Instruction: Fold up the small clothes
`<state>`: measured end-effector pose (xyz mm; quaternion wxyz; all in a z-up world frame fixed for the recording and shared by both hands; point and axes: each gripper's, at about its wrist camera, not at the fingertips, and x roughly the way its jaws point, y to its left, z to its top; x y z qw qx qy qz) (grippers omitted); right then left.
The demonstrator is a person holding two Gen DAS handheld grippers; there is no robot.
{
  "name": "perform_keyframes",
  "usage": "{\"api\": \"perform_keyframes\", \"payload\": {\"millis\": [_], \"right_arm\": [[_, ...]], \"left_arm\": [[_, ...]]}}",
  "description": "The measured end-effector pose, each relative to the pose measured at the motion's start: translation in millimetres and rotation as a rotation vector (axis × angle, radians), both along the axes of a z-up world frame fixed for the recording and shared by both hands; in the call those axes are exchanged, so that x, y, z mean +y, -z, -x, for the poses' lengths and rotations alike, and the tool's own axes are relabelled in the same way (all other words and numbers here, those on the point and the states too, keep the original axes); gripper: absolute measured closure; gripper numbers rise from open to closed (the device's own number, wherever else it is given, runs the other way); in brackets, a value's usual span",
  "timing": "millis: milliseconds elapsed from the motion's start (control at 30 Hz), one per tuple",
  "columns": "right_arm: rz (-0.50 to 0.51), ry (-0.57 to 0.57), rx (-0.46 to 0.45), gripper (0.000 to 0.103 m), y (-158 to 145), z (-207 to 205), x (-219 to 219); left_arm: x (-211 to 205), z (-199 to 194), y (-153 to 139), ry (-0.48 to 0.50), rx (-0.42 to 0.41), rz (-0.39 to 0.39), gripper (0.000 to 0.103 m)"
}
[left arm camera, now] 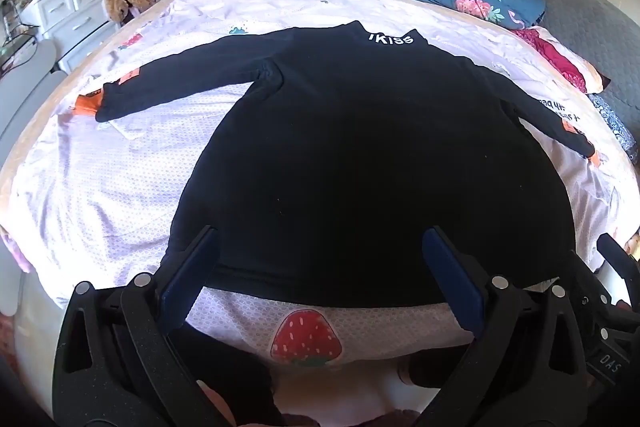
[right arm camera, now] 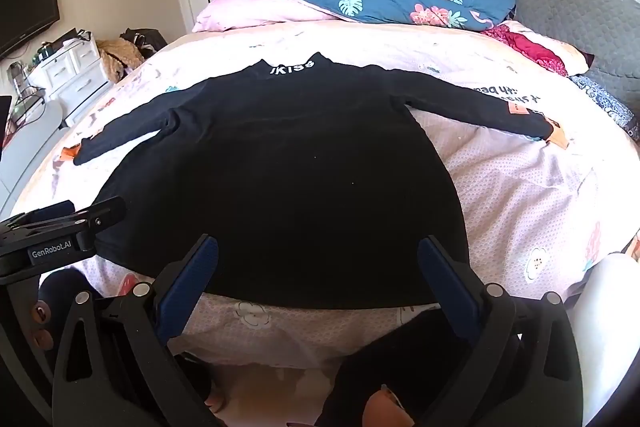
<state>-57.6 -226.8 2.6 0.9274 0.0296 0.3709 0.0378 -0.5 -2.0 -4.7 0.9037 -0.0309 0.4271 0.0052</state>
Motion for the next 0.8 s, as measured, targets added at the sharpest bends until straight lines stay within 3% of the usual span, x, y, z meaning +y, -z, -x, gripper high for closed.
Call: {"api": "perform_keyframes", "payload": {"millis": [800], "right_arm": [[-0.003, 0.005, 0.005, 0.004, 0.6, -2.3, -2.0]], "left_arm": [[1.6, -0.9, 1.4, 0.009, 0.005, 0.012, 0.008]]}}
